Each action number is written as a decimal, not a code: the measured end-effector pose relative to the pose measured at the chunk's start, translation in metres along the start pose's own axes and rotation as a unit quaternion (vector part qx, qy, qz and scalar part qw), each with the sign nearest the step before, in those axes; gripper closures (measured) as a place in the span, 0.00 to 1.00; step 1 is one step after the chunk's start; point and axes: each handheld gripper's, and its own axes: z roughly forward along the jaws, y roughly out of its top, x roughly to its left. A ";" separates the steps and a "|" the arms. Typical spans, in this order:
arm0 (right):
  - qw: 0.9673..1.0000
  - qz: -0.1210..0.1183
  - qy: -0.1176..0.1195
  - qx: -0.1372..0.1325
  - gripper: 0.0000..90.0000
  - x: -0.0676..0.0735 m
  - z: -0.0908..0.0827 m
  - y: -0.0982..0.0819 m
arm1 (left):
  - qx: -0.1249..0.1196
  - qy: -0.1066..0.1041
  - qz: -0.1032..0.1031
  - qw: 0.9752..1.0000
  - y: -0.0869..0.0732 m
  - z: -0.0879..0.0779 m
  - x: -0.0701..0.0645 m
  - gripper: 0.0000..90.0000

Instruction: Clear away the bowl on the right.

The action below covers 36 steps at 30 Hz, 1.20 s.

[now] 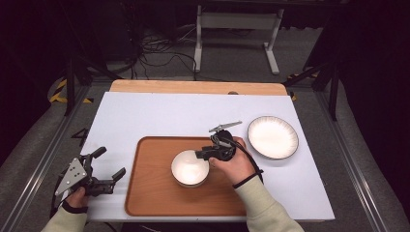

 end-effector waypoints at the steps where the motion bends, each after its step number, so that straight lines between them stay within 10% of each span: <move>1: 1.000 -0.010 0.001 -0.013 0.65 0.000 -0.002 0.000 | 0.000 0.000 0.000 1.000 0.000 0.000 0.000 0.00; 7: 0.995 -0.060 0.008 -0.078 0.54 0.002 -0.012 -0.001 | 0.000 0.000 0.000 1.000 0.000 0.000 0.000 0.00; 19: 0.974 -0.151 0.015 -0.170 0.34 0.004 -0.026 -0.002 | 0.000 0.000 0.000 1.000 0.000 0.000 0.000 0.00; 25: 0.960 -0.182 0.016 -0.211 0.26 0.003 -0.035 -0.007 | 0.000 0.000 0.000 1.000 0.000 0.000 0.000 0.00; 36: 0.949 -0.205 0.026 -0.239 0.14 -0.003 -0.046 -0.014 | 0.000 0.000 0.000 1.000 0.000 0.000 0.000 0.00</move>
